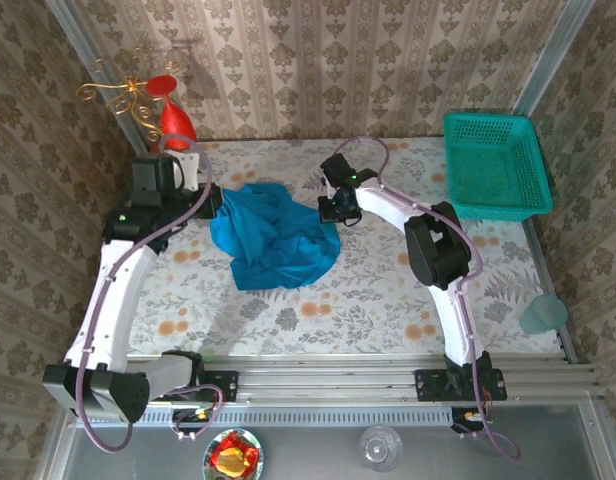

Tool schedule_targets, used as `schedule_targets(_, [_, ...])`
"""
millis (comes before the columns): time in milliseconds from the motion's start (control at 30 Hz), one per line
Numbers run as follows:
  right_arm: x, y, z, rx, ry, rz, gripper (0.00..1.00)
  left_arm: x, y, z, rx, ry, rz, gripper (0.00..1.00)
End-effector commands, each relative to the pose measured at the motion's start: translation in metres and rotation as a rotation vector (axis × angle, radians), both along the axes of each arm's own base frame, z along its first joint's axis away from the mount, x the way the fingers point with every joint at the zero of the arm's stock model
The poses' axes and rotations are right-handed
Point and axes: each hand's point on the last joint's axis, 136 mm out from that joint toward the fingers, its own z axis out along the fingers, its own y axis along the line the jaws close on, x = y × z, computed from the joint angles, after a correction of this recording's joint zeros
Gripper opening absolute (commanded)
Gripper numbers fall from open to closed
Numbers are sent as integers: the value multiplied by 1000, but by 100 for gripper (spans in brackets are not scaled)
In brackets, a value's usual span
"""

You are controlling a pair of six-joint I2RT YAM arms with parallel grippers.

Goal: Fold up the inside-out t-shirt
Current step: Flatten out the T-shirt at the center of the table.

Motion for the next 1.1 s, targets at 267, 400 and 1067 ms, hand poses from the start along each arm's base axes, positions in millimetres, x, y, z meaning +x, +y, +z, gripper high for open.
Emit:
schedule_targets(267, [-33, -100, 171, -13, -291, -163, 0, 42, 6, 116, -28, -258, -41, 0])
schedule_targets(400, [-65, -113, 184, -8, -292, -178, 0, 58, 3, 123, -57, -261, -54, 0])
schedule_targets(1067, [-177, -200, 254, -74, -472, -395, 0, 159, -38, 122, -185, -243, -187, 0])
